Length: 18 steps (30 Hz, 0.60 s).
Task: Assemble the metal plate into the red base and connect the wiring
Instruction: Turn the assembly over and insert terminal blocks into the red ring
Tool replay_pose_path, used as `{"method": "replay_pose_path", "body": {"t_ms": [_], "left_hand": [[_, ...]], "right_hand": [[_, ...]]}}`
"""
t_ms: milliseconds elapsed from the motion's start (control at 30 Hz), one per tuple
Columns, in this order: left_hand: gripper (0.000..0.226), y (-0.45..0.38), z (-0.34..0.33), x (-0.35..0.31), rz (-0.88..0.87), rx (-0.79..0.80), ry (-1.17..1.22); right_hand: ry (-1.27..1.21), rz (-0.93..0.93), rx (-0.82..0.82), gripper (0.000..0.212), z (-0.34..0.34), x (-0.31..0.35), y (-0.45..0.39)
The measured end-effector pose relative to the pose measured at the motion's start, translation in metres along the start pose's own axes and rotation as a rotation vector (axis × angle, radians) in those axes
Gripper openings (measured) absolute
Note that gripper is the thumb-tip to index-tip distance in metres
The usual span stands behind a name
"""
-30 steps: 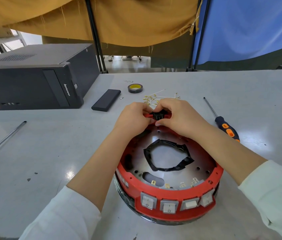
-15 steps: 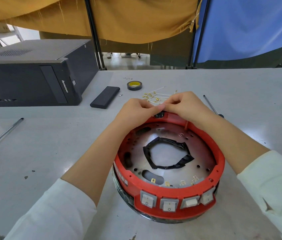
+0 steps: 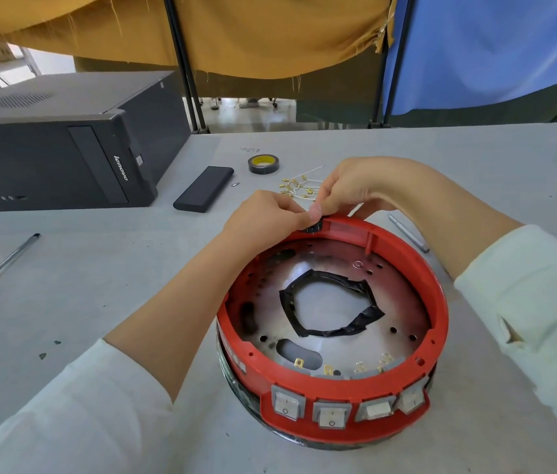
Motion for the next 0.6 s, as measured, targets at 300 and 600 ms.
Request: {"method": "replay_pose_path", "body": {"t_ms": [300, 600], "left_hand": [[0.026, -0.006, -0.005, 0.002, 0.013, 0.030, -0.147], [0.029, 0.001, -0.007, -0.007, -0.081, -0.030, -0.433]], "right_hand": [[0.171, -0.036, 0.044, 0.010, -0.009, 0.014, 0.002], [0.108, 0.010, -0.086, 0.024, -0.003, 0.001, -0.001]]}}
Point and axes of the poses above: each hand's wrist, its own y-axis away from the middle knuckle, its own z-axis out of the back of the hand, x = y × z, the point moved 8 cm from there along -y, towards the middle knuckle, and after that the axes turned 8 degrees about -z, right-handed, at the moved point
